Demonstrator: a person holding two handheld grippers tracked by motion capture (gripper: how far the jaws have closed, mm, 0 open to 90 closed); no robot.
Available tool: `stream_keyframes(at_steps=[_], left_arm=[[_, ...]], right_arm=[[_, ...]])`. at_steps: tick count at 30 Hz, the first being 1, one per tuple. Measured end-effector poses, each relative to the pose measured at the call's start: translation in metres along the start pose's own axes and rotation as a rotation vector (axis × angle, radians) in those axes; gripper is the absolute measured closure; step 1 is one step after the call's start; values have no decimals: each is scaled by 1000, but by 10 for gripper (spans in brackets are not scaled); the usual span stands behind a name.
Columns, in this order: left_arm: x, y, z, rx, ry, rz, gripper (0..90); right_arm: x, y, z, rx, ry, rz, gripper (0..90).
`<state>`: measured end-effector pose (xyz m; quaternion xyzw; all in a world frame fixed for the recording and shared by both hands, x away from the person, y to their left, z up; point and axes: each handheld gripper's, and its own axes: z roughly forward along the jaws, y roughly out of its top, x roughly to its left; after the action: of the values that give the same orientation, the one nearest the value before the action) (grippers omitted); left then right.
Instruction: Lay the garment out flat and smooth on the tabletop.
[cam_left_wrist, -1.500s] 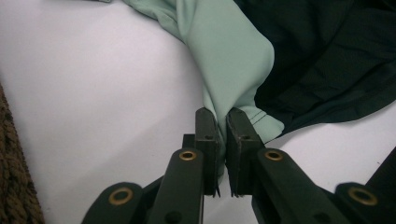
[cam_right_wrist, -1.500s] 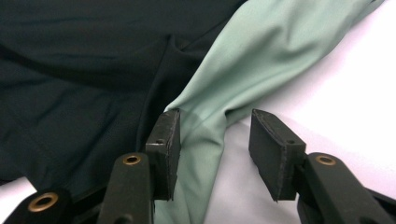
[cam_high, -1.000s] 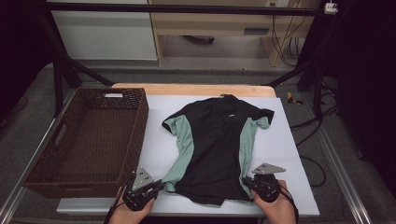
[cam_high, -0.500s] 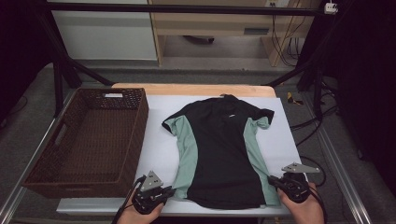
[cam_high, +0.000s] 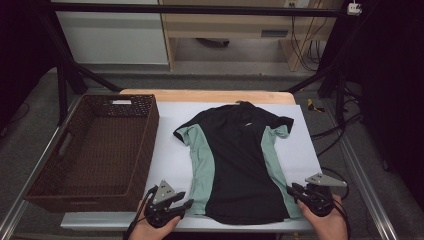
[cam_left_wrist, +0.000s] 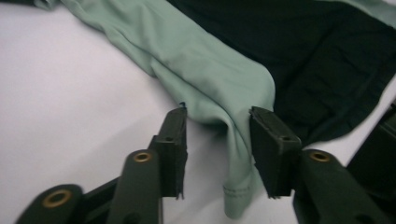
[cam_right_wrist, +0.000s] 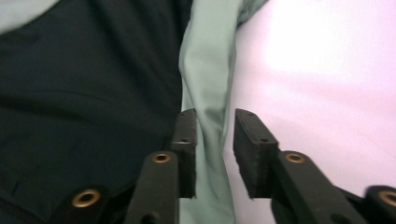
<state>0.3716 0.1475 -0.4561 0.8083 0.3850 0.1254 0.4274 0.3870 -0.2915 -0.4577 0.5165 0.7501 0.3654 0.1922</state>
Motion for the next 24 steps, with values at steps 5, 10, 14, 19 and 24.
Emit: stream_keyframes(at_steps=[5,10,14,19,24], left_arm=[[-1,10,8,-19,29,14,539],[-5,19,18,-12,48,48,524],[-5,24,32,17,65,88,514],[-2,18,37,35,84,92,509],[3,11,39,53,91,77,511]], right_arm=[[0,0,4,-18,-8,11,604],[0,-1,10,-14,-9,15,545],[1,-2,16,-7,-1,-5,476],[7,-3,23,6,-6,-34,402],[8,-3,26,17,-9,-41,402]])
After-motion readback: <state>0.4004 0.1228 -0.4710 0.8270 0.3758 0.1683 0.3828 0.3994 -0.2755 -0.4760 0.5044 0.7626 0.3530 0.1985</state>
